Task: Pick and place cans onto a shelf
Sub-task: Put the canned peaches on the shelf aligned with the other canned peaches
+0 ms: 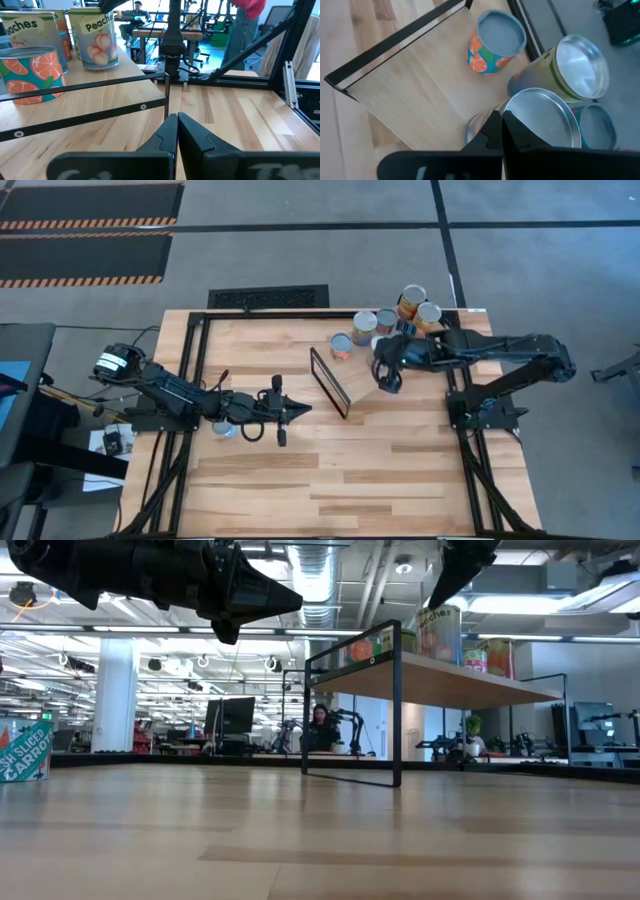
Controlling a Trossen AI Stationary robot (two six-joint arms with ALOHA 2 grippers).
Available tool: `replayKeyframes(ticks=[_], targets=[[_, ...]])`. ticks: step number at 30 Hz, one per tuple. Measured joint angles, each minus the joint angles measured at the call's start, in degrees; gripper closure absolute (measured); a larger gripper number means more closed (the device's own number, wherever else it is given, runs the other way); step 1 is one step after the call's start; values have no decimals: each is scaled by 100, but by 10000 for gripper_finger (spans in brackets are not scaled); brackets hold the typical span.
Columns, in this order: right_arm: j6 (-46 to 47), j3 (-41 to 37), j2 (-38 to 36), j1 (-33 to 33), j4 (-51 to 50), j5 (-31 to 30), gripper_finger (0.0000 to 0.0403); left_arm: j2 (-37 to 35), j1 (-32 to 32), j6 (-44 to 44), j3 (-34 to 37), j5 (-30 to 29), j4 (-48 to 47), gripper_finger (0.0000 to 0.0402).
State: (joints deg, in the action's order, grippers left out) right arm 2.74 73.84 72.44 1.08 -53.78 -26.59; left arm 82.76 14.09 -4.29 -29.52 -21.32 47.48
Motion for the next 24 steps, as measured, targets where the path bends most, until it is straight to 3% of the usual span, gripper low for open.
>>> replayKeyframes(ticks=[8,24], targets=[[-43,0,0,369,-2,275,394,0,0,2,0,-2,0,400],[-136,0,0,623,233,557,329,0,0,22,0,-4,-4,400]])
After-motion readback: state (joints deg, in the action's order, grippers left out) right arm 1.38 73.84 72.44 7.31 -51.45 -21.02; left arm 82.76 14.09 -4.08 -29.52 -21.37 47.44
